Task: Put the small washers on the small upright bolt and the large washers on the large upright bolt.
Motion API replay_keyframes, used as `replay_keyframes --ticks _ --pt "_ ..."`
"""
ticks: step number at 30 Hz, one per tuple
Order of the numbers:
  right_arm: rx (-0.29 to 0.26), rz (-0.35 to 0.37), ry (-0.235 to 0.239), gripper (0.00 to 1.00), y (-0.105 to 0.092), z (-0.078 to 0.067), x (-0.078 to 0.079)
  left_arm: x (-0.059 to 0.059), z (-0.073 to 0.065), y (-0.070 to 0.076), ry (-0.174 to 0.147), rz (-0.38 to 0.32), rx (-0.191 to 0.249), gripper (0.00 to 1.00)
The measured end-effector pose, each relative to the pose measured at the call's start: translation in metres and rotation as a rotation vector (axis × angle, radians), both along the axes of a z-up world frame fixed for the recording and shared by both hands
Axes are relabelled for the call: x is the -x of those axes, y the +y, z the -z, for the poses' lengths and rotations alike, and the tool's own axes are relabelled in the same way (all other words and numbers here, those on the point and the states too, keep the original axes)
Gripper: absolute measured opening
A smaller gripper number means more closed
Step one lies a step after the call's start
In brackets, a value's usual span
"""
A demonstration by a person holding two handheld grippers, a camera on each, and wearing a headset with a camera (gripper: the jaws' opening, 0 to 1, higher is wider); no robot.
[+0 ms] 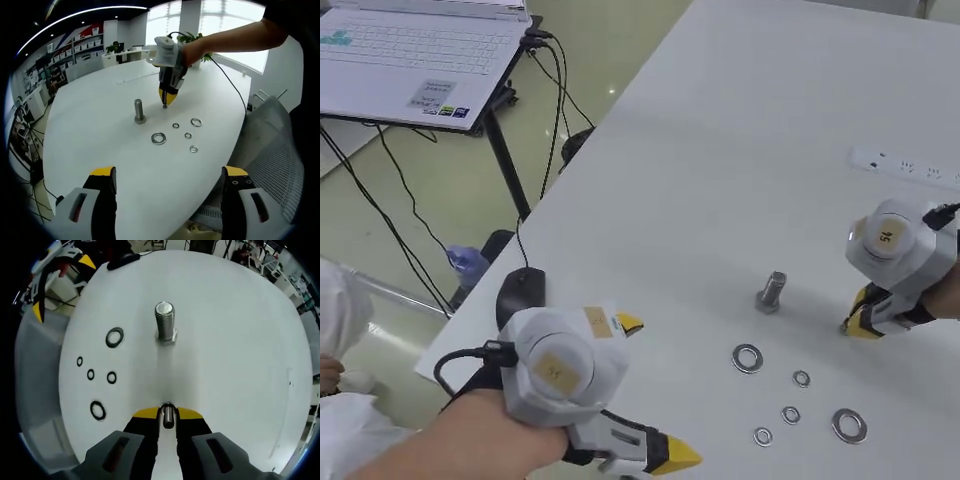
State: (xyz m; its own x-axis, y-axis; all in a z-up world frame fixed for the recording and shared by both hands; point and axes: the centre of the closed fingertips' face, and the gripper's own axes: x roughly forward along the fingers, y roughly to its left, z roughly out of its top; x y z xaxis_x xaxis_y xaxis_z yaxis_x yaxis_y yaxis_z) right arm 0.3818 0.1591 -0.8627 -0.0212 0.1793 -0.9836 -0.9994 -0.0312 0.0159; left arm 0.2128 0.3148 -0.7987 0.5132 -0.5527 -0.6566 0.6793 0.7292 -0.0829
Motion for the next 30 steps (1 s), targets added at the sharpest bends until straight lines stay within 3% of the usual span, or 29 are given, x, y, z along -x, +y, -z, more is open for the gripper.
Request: replay_keyframes --ticks 16,30 --pt "-0.002 -0.009 -0.006 0.13 -0.0005 0.005 -0.0007 0.0021 0.0001 -0.0001 0.013 0.005 -0.005 0.83" --pt "-0.009 -0.006 -0.008 0.14 -0.0004 0.0043 -0.0013 0.0017 -0.0058 0.0013 -0.003 0.002 -0.012 0.82"
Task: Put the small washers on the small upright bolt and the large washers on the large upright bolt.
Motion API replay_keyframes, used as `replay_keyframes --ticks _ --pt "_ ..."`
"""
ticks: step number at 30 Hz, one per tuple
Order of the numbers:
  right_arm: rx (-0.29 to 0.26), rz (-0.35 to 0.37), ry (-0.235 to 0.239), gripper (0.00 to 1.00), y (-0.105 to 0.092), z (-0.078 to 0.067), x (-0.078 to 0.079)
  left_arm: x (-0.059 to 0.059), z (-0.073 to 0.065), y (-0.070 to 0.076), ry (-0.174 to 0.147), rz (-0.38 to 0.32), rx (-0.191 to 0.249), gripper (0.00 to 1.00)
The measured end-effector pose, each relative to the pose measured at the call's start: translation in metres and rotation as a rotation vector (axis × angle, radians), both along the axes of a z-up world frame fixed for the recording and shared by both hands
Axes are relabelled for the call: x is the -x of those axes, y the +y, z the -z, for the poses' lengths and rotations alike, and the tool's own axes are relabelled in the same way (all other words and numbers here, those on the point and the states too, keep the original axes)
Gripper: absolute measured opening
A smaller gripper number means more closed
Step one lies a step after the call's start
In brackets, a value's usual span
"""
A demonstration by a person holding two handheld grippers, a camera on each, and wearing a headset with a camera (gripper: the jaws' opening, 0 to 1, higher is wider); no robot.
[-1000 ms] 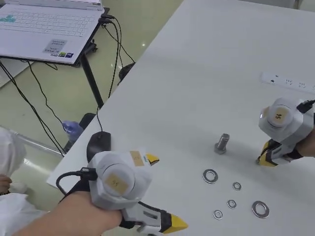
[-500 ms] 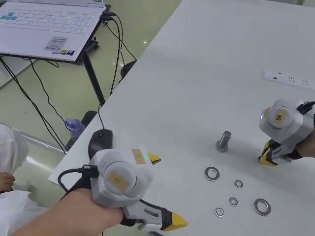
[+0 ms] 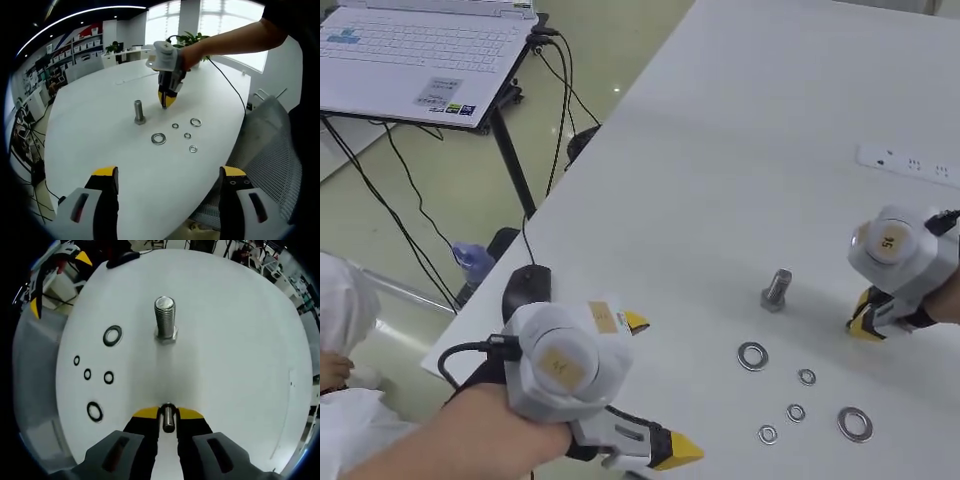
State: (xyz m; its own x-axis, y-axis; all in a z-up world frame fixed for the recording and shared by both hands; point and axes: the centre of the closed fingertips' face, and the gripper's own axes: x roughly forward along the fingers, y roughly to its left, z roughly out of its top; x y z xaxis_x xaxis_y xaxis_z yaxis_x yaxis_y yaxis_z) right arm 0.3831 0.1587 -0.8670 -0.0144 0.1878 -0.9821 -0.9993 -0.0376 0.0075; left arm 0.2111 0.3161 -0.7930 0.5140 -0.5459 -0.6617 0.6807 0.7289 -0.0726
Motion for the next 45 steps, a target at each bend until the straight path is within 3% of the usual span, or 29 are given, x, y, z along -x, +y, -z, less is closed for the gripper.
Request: replay_keyframes --ticks 5,11,24,37,45 --pt "-0.023 0.021 0.008 0.2 0.003 -0.001 -0.001 0.0 0.0 0.001 -0.002 -0.003 -0.004 0.82" --pt "-0.015 0.017 0.009 0.23 -0.002 -0.004 -0.003 0.0 0.0 0.0 -0.002 0.001 -0.005 0.82" --pt "-0.031 0.003 -0.004 0.27 -0.001 -0.021 -0.005 -0.003 -0.009 -0.003 -0.019 0.015 -0.011 0.82" --pt "-0.065 -0.05 -0.002 0.27 0.016 -0.033 0.006 -0.004 -0.014 -0.002 -0.031 0.007 -0.018 0.81" --pt "-0.08 -0.082 0.002 0.27 0.022 -0.04 0.021 -0.006 -0.017 -0.002 -0.04 0.001 -0.005 0.82"
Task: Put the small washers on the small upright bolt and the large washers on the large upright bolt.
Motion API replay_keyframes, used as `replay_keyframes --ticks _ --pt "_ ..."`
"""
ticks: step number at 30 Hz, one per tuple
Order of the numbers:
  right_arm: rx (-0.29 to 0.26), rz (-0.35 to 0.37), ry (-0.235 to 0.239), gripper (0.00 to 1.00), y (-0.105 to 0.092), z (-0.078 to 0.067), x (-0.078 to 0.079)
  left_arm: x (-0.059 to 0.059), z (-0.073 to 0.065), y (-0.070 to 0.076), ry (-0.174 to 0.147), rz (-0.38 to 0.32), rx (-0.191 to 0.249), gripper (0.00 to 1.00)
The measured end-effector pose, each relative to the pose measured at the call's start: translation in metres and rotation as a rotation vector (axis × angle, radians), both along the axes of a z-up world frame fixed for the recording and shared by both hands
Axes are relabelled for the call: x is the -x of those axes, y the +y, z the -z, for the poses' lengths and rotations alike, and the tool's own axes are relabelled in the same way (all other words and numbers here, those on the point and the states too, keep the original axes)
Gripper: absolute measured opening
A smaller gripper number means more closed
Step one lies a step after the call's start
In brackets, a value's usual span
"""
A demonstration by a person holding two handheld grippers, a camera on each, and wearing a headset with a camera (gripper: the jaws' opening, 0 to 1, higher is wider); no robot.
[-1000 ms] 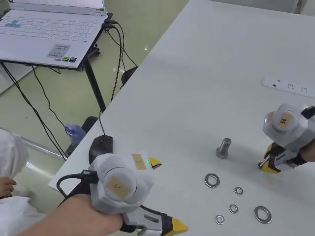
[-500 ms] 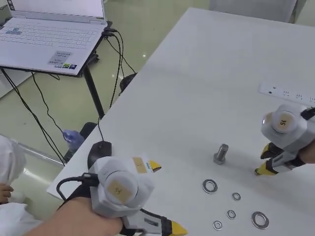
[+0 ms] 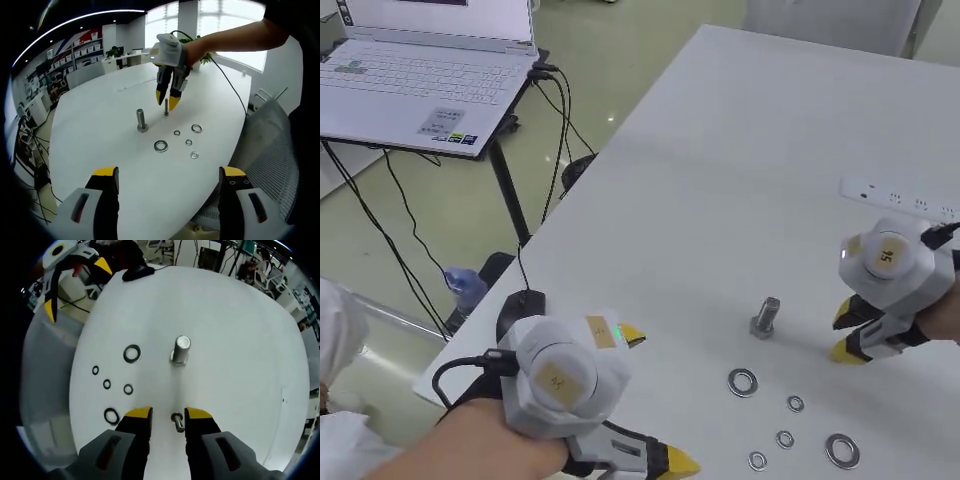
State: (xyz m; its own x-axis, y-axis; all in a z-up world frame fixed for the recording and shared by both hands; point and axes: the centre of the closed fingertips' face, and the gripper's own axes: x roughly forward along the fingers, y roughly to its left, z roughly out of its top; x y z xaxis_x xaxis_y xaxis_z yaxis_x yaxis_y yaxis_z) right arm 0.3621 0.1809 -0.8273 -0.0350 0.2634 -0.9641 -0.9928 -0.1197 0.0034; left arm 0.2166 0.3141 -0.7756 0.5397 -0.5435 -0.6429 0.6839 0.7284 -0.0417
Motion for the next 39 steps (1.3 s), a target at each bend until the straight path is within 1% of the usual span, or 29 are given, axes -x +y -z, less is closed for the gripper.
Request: replay_keyframes --ticks 10,17,19,20,25,26,29,33,36,38,39 --pt "-0.007 -0.037 0.012 0.27 0.009 0.0 0.023 0.001 -0.001 0.0 -0.005 0.004 -0.005 0.81" --pt "-0.01 -0.049 0.027 0.27 0.011 0.007 0.035 0.003 -0.002 -0.001 -0.009 0.002 -0.004 0.81" --pt "-0.032 -0.059 0.007 0.27 0.014 0.007 0.036 0.003 -0.002 -0.001 -0.01 0.0 -0.002 0.81" --pt "-0.035 -0.055 0.013 0.27 0.014 0.007 0.037 0.004 -0.001 -0.001 -0.009 -0.001 -0.003 0.81" --pt "-0.032 -0.053 0.016 0.26 0.012 0.015 0.041 0.003 -0.002 -0.001 -0.016 -0.005 0.002 0.81" --pt "-0.035 -0.049 0.018 0.26 0.012 0.018 0.042 0.003 -0.004 -0.002 -0.025 -0.003 0.005 0.81" --pt "-0.03 -0.046 0.022 0.26 0.011 0.024 0.046 0.002 -0.006 -0.004 -0.036 -0.002 0.011 0.81" --pt "-0.027 -0.032 0.025 0.25 0.011 0.036 0.051 0.004 -0.006 -0.006 -0.035 0.005 0.008 0.81" --pt "-0.025 -0.027 0.025 0.25 0.011 0.042 0.053 0.006 -0.005 -0.005 -0.029 0.003 0.007 0.81" --pt "-0.028 -0.025 0.02 0.25 0.013 0.042 0.055 0.006 -0.004 -0.005 -0.027 0.003 0.007 0.81" --pt "-0.035 -0.024 0.005 0.25 0.015 0.043 0.054 0.007 -0.004 -0.004 -0.024 0.003 0.002 0.81"
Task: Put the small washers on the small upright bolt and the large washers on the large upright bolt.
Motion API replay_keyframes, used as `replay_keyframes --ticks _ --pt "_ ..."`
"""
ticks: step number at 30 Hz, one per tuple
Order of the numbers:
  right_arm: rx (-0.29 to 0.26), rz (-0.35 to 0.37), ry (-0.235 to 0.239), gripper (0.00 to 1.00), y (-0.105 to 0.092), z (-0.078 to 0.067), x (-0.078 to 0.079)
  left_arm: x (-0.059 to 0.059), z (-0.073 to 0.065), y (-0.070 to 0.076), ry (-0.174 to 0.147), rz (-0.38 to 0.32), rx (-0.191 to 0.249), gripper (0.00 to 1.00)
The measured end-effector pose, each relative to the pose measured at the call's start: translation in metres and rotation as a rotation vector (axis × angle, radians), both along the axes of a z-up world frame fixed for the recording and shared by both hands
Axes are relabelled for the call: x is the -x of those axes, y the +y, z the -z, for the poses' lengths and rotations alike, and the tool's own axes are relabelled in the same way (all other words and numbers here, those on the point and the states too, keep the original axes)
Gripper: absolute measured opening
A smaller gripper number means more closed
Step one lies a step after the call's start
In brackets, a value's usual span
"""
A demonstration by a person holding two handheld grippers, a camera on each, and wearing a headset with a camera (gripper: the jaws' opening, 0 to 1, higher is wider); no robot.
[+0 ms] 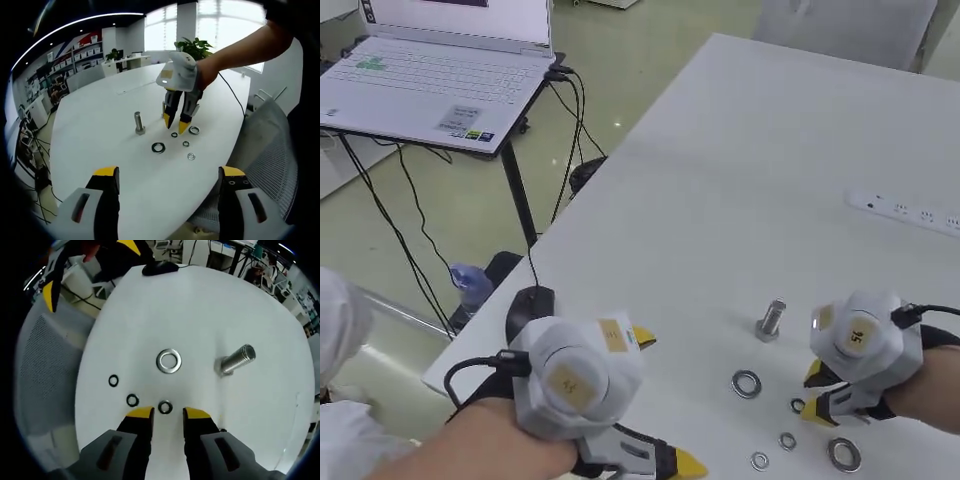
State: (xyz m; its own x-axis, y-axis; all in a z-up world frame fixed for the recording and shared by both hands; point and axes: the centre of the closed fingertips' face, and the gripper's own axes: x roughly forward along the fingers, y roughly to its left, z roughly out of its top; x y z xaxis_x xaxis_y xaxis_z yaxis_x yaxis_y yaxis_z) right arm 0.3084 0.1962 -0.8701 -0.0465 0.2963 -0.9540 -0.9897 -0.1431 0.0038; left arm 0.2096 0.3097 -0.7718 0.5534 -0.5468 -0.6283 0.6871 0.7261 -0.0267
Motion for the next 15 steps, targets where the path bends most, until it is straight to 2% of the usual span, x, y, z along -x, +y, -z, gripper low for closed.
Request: replay_keyframes --ticks 15 --pt "0.015 0.023 -0.006 0.23 -0.0008 0.0079 0.0007 0.0031 0.0017 0.0023 0.013 -0.003 -0.003 0.79"
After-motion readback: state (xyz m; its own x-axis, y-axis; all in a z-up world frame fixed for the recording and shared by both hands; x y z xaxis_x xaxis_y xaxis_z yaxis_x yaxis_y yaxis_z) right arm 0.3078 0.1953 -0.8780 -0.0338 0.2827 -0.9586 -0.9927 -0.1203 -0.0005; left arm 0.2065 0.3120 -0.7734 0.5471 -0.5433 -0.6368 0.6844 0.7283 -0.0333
